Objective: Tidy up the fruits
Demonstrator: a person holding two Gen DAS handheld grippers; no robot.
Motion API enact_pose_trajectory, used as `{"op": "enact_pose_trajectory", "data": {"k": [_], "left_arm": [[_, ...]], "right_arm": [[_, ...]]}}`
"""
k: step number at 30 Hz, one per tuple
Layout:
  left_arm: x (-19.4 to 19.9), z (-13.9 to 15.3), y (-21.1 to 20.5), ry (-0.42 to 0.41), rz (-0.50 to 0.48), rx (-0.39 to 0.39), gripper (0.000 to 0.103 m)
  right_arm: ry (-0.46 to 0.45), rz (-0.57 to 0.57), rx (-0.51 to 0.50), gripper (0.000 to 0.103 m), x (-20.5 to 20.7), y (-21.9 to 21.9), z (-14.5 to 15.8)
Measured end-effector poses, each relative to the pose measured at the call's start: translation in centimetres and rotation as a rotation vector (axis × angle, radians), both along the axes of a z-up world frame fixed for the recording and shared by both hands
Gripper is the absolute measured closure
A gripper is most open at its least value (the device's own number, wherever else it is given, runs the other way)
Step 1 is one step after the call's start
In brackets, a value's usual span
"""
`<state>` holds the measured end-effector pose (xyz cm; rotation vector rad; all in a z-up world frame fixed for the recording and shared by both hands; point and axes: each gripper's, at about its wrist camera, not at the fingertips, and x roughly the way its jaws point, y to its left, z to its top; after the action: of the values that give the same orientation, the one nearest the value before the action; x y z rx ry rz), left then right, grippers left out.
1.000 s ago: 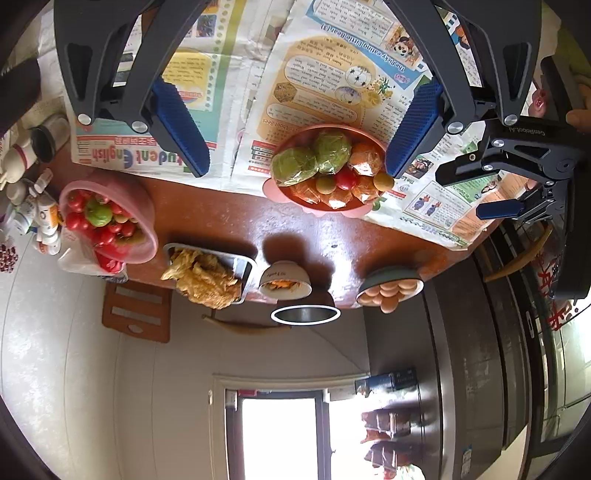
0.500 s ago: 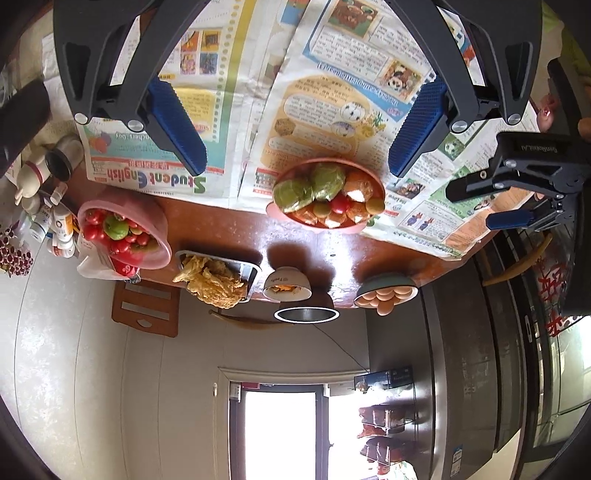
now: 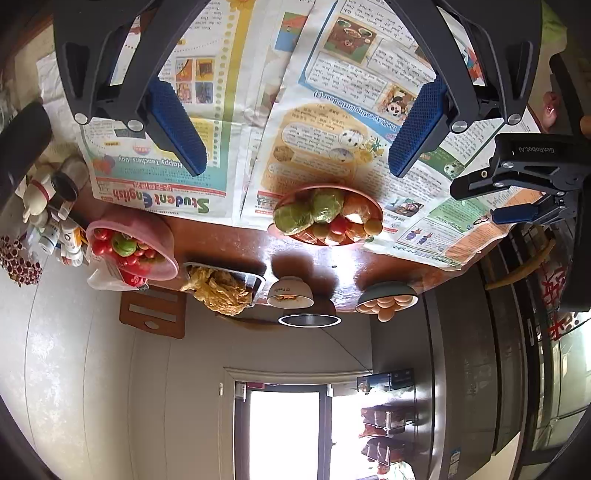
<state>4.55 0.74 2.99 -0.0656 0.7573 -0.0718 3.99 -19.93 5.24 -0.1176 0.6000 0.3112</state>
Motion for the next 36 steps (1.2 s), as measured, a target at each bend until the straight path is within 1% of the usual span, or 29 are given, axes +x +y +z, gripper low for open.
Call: {"op": "enact_pose_trajectory", "data": {"k": [3,5,7,9,11,16,20,36], "left_arm": [[-0.4,-0.5,-0.1,0.001,0.001,0.0,0.009],[-0.7,-0.8,-0.1,0.0,0.008,0.0,0.009],[-0.9,-1.1,-0.1,-0.002,0.01,-0.008,0.009],[-1.1,-1.5,-0.3,-0.002,0.01,-0.001,0.009],[-1.3,-2.0,-0.5,0.006,0.004,0.007,0.009],[-1.3,-3.5,-0.7,0.037,0.007,0.014,0.009],[-1.2,-4.0,-0.8,0.042,0.012,0.01,0.009],[-0.6,-4.7,-1.0,0.064,0.018,0.026,0.009]], "right_arm": [[0.005,-0.014,0.0,0.004,-0.6,-0.2,-0.7],[-0.005,-0.03,-0.019,0.004,-1.1,-0.1,-1.3],[-0.001,-0.027,-0.011,0.004,-1.4,-0.1,-1.9],[0.003,-0.032,-0.01,0.004,-1.7,0.0,-2.4],[-0.009,-0.047,-0.031,0.004,-1.9,0.1,-2.9],[0.027,-0.069,-0.02,0.004,-1.8,-0.2,-4.5],[0.059,-0.067,-0.007,0.004,-1.5,-0.3,-5.5],[0.08,-0.076,0.002,0.004,-1.0,-0.7,-6.3]]}}
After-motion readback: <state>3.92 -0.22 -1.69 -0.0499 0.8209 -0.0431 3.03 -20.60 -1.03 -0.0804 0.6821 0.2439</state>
